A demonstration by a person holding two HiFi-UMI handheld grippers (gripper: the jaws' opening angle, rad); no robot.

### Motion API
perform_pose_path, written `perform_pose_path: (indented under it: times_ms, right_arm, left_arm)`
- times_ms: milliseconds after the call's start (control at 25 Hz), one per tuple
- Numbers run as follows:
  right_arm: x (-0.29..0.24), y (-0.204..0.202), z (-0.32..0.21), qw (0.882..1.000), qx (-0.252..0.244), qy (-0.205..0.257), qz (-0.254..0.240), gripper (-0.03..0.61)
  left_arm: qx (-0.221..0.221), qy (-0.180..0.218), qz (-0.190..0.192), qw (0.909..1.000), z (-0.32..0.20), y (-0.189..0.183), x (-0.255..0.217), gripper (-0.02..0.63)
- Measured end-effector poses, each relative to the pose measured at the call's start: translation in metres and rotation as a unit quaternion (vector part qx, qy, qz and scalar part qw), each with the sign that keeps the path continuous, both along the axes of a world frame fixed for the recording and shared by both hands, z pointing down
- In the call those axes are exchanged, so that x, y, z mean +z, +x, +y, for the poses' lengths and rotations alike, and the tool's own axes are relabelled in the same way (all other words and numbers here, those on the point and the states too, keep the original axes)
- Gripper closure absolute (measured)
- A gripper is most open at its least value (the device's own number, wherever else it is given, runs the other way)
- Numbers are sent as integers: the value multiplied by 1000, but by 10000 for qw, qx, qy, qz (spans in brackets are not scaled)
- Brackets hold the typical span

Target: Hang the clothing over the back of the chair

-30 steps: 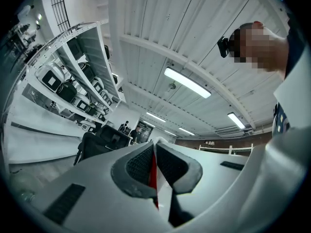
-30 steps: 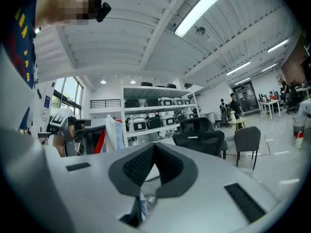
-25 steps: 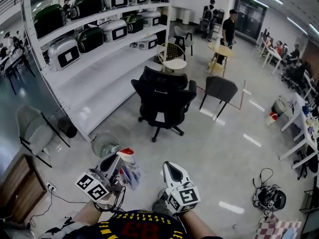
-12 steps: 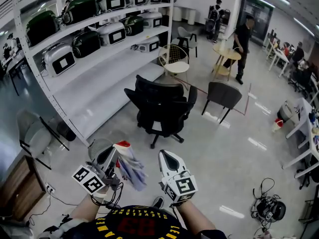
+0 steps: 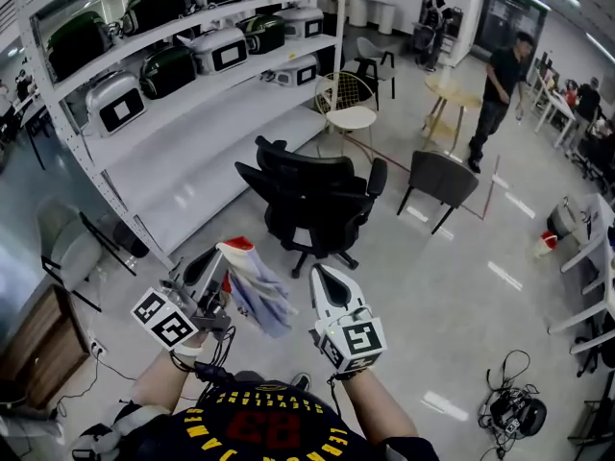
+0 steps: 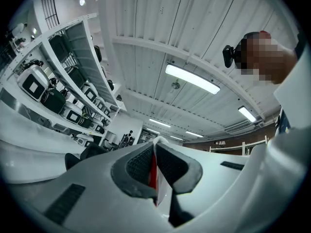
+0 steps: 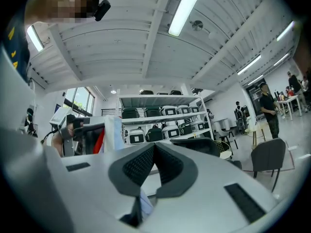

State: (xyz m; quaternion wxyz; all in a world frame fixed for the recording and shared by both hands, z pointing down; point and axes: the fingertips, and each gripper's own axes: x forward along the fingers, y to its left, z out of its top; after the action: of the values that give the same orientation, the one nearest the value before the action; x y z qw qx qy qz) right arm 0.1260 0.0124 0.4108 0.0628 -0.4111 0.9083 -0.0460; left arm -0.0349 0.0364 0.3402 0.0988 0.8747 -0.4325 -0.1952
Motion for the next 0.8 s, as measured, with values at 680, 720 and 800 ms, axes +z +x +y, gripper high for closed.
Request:
perform_pose_path:
  times_ms: [680, 720, 800]
  right_arm:
    - [-6, 16, -96, 9985, 445, 134, 290, 571]
    - [-6, 17, -106, 9981, 508, 129, 315, 571]
    - [-6, 18, -123, 9971, 652, 111, 367, 571]
  left_arm:
    - [376, 90, 323, 9987, -142, 8, -61, 594]
    - [479, 143, 358, 9981, -151, 10, -67, 594]
    - [712, 267, 392, 9963, -168, 15, -79, 594]
